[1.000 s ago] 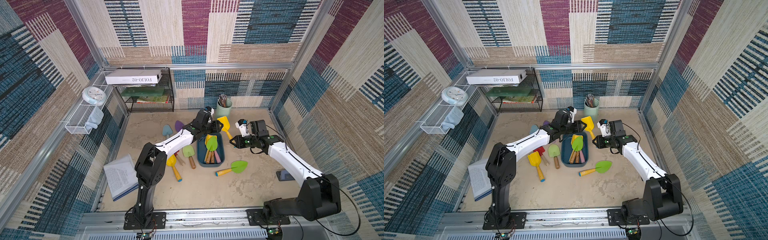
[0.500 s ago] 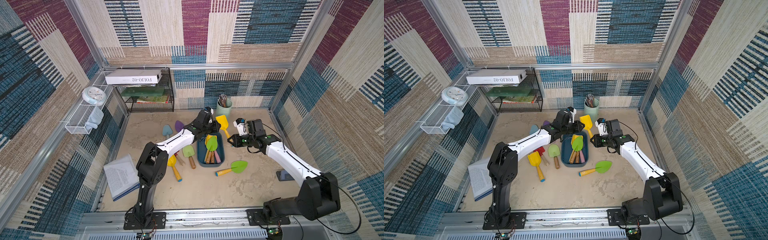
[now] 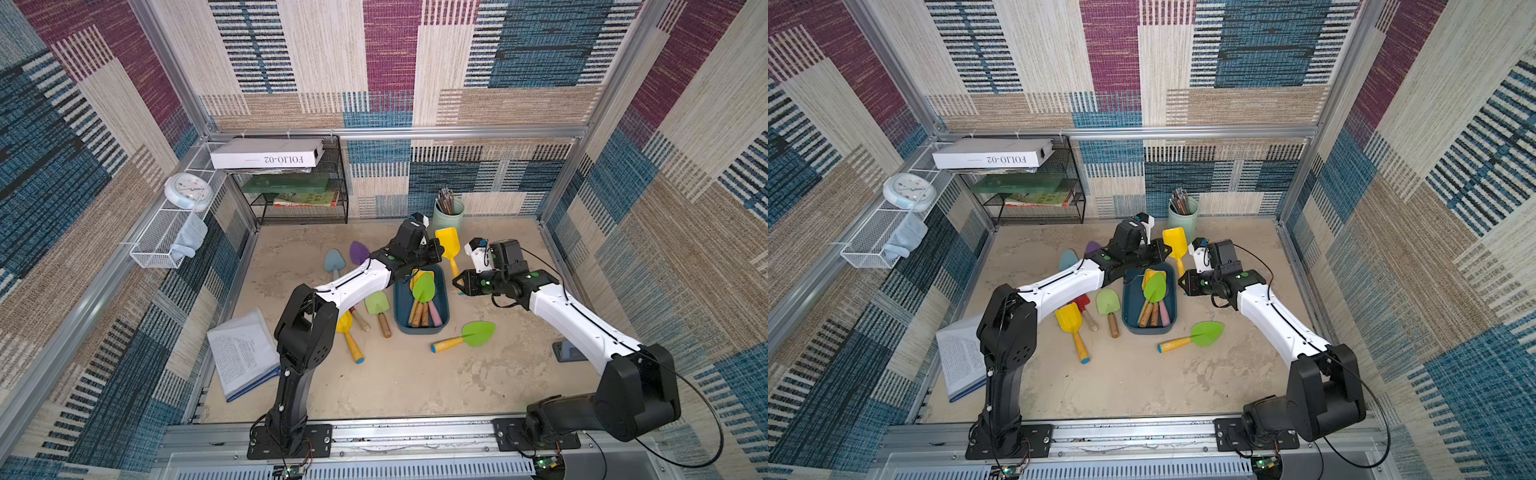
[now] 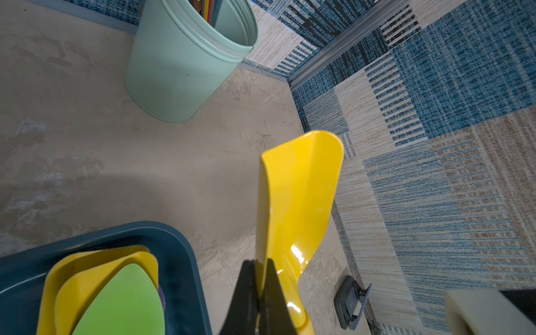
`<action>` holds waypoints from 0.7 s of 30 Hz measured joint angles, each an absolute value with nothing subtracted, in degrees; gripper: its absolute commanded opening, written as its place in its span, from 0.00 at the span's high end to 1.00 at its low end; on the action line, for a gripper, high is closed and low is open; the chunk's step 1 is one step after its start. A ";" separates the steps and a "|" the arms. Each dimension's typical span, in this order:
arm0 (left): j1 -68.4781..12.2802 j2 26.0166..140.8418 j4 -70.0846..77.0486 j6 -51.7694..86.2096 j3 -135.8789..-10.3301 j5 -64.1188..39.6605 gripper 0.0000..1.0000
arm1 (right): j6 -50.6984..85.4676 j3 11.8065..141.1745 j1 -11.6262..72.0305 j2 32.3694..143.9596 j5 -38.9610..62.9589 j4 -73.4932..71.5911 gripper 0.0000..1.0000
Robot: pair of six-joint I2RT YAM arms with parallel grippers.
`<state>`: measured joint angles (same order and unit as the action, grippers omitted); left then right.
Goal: Put the shovel into the storage box
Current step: Pick up the shovel from the center of the board.
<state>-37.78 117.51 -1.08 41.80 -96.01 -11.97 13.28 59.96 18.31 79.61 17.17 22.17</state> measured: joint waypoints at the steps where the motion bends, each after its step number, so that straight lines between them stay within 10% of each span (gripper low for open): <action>1: -37.78 117.51 -1.08 41.80 -96.01 -11.97 1.00 | 13.39 59.96 18.28 79.59 17.17 22.17 1.00; 8: -37.80 117.51 -1.50 40.38 -95.85 -11.22 1.00 | 14.00 59.96 18.35 78.54 17.61 21.91 0.55; 21: -37.47 115.02 -16.08 32.05 -99.85 -6.00 1.00 | 13.87 59.42 18.35 70.94 15.94 21.56 0.45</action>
